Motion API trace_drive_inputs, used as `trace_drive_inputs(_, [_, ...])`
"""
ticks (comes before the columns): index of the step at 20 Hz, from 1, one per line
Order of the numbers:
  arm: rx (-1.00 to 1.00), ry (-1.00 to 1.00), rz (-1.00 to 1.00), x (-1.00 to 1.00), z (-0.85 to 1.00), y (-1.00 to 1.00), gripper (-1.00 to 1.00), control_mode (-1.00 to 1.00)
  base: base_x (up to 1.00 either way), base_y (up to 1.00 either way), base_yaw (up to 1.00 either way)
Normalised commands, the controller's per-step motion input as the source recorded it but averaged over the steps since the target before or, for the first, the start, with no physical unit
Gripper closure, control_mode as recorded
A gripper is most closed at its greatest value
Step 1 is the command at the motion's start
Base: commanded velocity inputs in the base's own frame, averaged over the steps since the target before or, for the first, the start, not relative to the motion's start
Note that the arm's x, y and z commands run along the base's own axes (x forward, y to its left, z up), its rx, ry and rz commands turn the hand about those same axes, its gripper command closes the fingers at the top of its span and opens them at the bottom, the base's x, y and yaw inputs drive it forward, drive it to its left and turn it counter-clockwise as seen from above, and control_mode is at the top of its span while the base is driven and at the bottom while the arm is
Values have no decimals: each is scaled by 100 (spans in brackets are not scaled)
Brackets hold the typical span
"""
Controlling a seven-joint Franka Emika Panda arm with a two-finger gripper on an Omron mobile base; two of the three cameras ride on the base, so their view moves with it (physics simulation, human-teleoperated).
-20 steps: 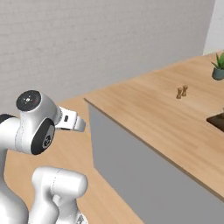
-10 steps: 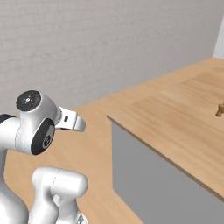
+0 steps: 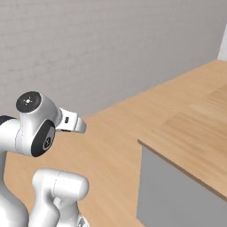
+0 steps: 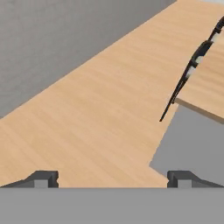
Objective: Pick up the knife from the drawer and place it on the cutting board. Then place the meat from the plate to the cutting board.
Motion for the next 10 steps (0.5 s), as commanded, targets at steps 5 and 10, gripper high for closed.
trace_drive_inputs(5, [0,0,0,0,0,0,-100,100,100,100,-24])
trace_drive_inputs(10, [0,0,0,0,0,0,-100,100,100,96,-32])
